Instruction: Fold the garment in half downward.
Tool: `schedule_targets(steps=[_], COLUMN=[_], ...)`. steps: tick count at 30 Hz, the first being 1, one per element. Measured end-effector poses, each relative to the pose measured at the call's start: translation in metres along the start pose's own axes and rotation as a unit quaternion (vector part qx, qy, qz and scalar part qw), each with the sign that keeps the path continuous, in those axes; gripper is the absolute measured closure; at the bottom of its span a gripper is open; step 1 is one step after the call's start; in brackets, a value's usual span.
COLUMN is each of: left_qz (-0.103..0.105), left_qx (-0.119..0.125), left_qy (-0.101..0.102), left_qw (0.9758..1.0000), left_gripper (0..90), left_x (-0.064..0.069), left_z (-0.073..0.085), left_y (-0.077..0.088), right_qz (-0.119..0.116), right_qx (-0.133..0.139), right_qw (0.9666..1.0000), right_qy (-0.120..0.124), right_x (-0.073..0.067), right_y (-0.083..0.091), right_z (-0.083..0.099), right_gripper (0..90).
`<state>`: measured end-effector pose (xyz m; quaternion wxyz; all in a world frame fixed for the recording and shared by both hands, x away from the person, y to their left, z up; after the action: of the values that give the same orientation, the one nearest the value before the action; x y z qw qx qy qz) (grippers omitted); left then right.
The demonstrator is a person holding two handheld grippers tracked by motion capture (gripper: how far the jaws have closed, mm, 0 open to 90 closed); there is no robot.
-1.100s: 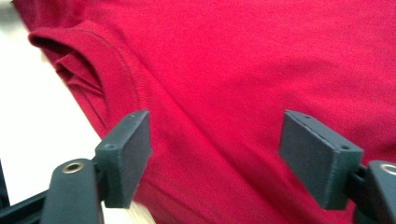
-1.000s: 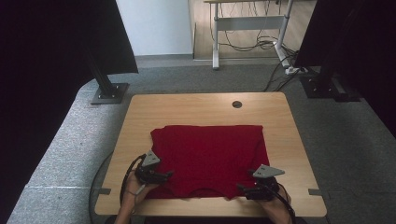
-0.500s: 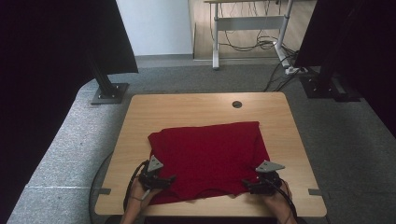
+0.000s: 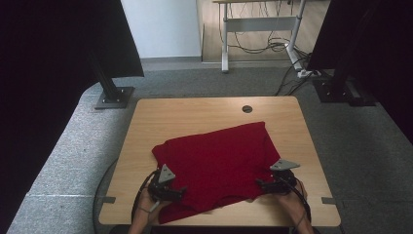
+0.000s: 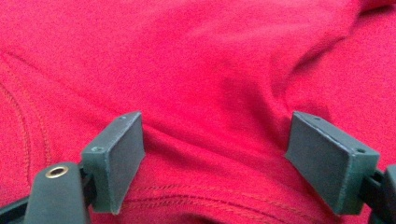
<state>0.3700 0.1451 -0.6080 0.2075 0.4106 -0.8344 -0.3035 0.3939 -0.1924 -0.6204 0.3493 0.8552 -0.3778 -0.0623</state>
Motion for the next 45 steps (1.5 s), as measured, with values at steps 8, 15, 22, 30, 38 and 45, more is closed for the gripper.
schedule_targets(steps=[8,15,22,30,38,45], left_qz=[-0.011,-0.016,-0.040,-0.049,-0.041,-0.037], left_qx=[0.013,0.000,0.028,0.027,0.022,0.033], left_qy=[0.029,0.042,0.064,0.076,0.066,0.050], left_qw=[0.9994,0.9990,0.9968,0.9955,0.9967,0.9975], left_gripper=[17.0,20.5,20.3,17.5,17.4,19.9], left_x=[-0.060,-0.069,-0.051,-0.044,-0.044,-0.043], left_z=[-0.034,-0.025,-0.017,-0.017,-0.017,-0.027], left_y=[-0.022,-0.043,-0.040,-0.041,-0.040,-0.021], right_qz=[0.019,0.003,0.005,0.002,-0.001,-0.011], right_qx=[0.007,-0.017,-0.014,-0.012,-0.015,0.015], right_qw=[0.9998,0.9996,0.9997,0.9998,0.9998,0.9998], right_qy=[-0.003,-0.024,-0.020,-0.014,-0.010,-0.005], right_x=[-0.016,-0.022,0.002,0.022,0.023,0.015], right_y=[0.018,-0.005,-0.012,-0.021,-0.019,0.002], right_z=[-0.012,0.004,0.004,0.000,-0.002,-0.019], right_gripper=[12.1,12.3,13.4,13.4,14.7,15.4])
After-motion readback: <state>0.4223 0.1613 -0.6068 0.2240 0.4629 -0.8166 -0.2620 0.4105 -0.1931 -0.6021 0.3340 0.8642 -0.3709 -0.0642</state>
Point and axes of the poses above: each handheld gripper's, and its own axes: y roughly backward along the jaws, z roughly out of its underside, x roughly to its right, the point moved 10 cm from there along -y, roughly forward along the jaws, and after that the axes turned 12 degrees about y, right-handed, at the moved point
